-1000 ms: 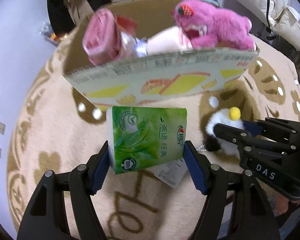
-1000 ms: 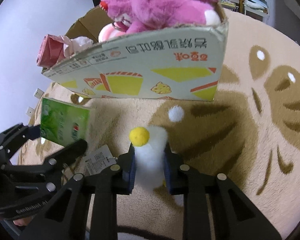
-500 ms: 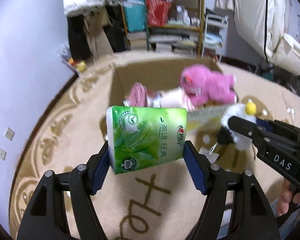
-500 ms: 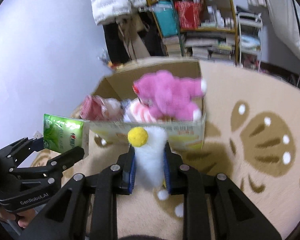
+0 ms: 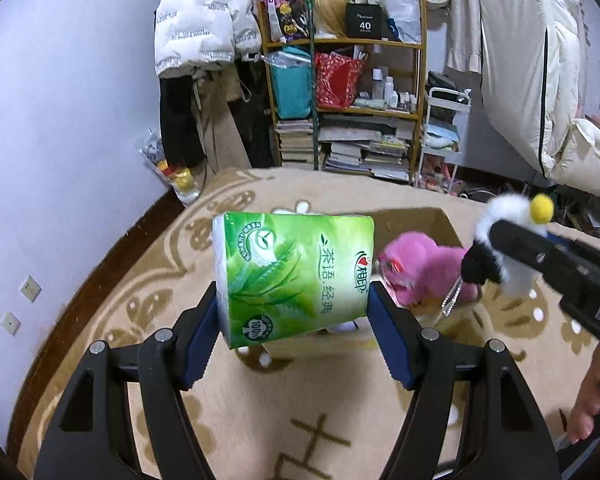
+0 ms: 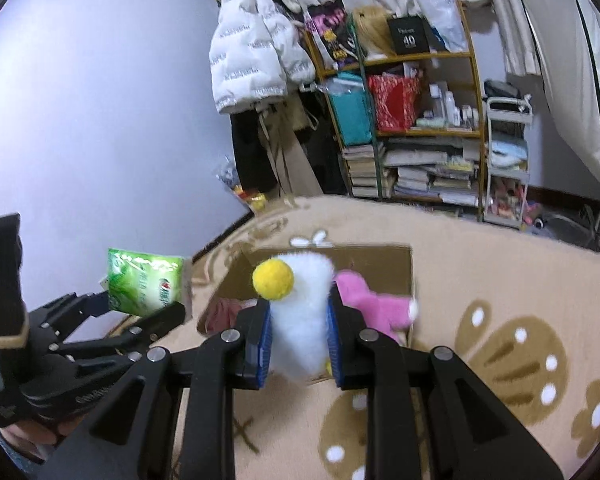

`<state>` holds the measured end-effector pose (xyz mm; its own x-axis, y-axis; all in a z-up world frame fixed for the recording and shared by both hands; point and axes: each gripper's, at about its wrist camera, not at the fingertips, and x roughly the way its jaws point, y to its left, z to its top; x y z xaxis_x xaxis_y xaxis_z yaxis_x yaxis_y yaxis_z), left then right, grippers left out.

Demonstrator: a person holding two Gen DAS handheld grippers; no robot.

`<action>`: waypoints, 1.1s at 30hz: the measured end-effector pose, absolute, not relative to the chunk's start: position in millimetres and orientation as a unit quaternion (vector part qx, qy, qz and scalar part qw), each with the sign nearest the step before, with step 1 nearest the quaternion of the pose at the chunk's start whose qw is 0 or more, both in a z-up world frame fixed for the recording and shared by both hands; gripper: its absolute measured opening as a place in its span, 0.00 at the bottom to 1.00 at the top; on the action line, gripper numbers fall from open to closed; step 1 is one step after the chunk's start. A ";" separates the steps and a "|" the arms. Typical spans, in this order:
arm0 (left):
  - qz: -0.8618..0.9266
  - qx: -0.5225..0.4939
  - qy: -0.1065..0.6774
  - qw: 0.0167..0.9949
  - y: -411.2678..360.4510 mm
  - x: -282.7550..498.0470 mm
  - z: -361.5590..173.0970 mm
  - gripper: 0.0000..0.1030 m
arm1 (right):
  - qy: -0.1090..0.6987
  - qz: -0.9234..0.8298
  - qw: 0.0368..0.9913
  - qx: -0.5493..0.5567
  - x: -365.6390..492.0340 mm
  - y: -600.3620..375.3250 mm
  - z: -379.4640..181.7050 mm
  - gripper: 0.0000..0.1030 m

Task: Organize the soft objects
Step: 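Lift the green pack with the left tool while the right tool carries the pom-pom toy over the box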

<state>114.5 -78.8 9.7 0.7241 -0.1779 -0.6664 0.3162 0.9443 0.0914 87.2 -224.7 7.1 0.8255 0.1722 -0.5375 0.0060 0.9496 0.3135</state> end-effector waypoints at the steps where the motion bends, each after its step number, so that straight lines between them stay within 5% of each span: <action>1: -0.133 0.104 0.341 0.925 -80.6 118.2 11.3 0.68 | 0.288 0.046 0.945 0.150 91.6 -224.2 10.3 0.24; 18: -0.130 0.116 0.325 0.930 -99.3 162.3 -1.2 0.68 | 0.244 0.068 0.958 0.136 147.1 -231.1 28.3 0.24; 33: -0.140 0.107 0.353 0.919 -100.9 186.2 -28.2 0.68 | 0.296 0.107 0.934 0.170 172.4 -225.1 -36.9 0.24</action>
